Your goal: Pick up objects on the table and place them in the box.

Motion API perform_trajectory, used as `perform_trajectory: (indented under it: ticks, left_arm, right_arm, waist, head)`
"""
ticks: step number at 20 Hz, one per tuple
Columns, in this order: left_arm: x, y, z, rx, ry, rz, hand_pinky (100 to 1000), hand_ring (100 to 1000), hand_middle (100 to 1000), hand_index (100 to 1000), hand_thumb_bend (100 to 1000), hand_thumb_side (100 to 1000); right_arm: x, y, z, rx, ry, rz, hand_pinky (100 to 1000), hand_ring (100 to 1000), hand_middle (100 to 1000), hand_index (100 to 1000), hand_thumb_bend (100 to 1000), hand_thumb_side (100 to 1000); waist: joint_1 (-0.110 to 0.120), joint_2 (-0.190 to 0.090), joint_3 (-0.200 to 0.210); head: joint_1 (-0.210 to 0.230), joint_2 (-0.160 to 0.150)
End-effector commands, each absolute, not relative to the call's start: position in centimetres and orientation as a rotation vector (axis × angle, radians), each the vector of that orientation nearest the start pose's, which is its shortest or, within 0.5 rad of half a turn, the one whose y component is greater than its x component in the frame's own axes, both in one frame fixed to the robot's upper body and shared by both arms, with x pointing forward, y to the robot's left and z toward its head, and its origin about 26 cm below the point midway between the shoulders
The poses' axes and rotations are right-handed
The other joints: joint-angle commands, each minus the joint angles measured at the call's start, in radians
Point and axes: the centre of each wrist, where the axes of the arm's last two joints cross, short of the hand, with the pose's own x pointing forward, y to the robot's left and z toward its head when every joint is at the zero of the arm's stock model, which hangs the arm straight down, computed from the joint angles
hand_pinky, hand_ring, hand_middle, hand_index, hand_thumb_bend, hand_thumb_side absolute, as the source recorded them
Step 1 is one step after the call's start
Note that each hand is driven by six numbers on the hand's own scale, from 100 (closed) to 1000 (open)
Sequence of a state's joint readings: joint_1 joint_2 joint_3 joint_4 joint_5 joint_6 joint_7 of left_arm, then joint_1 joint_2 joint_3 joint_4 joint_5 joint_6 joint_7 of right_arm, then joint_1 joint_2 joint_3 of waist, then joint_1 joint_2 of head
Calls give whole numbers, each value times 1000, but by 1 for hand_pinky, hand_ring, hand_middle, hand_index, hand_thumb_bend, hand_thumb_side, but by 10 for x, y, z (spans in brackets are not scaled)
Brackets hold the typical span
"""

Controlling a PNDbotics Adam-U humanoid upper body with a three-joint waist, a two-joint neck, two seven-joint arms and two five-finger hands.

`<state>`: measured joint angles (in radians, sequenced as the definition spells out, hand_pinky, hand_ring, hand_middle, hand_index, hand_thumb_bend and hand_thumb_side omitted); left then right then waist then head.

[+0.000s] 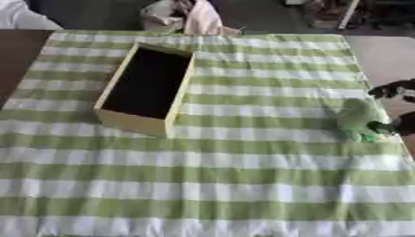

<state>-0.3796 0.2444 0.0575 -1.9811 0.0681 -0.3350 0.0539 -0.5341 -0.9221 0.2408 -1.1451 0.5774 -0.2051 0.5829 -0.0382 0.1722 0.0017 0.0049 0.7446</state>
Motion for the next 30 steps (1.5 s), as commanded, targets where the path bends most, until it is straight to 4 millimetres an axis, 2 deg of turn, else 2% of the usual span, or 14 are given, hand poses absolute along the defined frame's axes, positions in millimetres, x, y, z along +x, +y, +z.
perform_trajectory:
  ticks: [1, 11, 13, 17, 20, 24, 27, 30]
  left_arm:
    - [307, 252, 223, -26, 3554, 262, 502, 772, 712, 753, 100, 696]
    - [307, 252, 222, -16, 3561, 263, 499, 772, 710, 749, 100, 699]
    - [307, 252, 222, -15, 3563, 262, 499, 772, 710, 749, 100, 699]
    - [306, 252, 221, -13, 3566, 262, 498, 773, 710, 748, 100, 700]
    - [306, 253, 221, -13, 3570, 264, 497, 773, 710, 748, 100, 702]
    - [306, 252, 221, -11, 3574, 272, 495, 774, 711, 747, 100, 704]
    - [306, 252, 221, -12, 3575, 277, 495, 774, 711, 747, 100, 704]
    - [306, 253, 220, -15, 3578, 279, 494, 775, 711, 747, 100, 705]
  right_arm:
    - [380, -453, 178, -769, -911, 1577, 1000, 937, 895, 1000, 283, 557]
    - [394, -448, 160, -775, -862, 1587, 1000, 927, 884, 999, 315, 563]
    - [396, -448, 157, -776, -856, 1589, 1000, 908, 858, 989, 315, 556]
    - [398, -447, 152, -784, -861, 1574, 933, 814, 755, 945, 317, 572]
    - [399, -445, 150, -799, -880, 1554, 847, 713, 642, 880, 297, 535]
    - [398, -442, 151, -833, -933, 1508, 782, 661, 599, 804, 246, 514]
    - [397, -441, 152, -845, -967, 1481, 797, 668, 605, 803, 221, 489]
    - [396, -441, 159, -879, -1001, 1464, 835, 682, 614, 806, 189, 421]
  waist:
    - [1, -11, 2]
    - [5, -6, 6]
    - [5, -5, 6]
    - [5, -4, 5]
    - [7, -3, 5]
    - [6, -1, 4]
    - [6, -1, 3]
    - [6, -1, 3]
  head:
    - [-4, -8]
    - [-6, -8]
    - [-5, -7]
    - [-5, -8]
    - [-5, -8]
    - [-4, -6]
    - [-3, -5]
    - [-1, -5]
